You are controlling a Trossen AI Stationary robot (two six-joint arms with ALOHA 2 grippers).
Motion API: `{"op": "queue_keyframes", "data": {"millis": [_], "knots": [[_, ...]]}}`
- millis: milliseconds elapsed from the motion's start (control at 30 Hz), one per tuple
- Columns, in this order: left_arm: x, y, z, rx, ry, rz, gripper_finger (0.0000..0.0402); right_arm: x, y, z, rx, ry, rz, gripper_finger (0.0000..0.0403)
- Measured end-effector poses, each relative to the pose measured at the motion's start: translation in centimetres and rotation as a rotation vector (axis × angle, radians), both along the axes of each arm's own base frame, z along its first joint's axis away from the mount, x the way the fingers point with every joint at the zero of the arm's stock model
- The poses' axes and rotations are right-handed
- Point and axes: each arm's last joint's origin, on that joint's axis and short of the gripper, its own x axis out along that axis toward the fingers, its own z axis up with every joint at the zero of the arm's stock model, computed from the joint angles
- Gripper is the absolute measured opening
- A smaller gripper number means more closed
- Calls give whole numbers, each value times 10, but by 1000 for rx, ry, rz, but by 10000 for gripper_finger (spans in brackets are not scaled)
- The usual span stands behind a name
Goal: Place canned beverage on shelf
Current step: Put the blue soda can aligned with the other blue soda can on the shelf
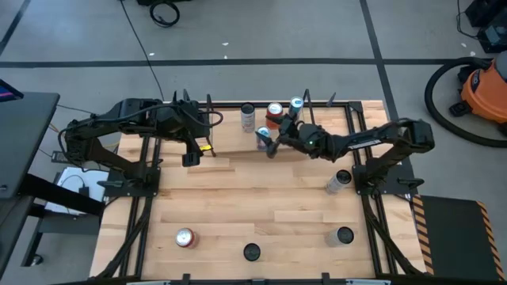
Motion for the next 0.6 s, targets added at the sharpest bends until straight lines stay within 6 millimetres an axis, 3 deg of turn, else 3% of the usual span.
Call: {"op": "queue_keyframes", "data": {"millis": [367,600], "knots": [[0,0,0,-1,4,0,318,6,-13,74,126,290,138,352],[-2,0,-1,-9,19,9,318,0,-21,83,192,374,224,352]]}}
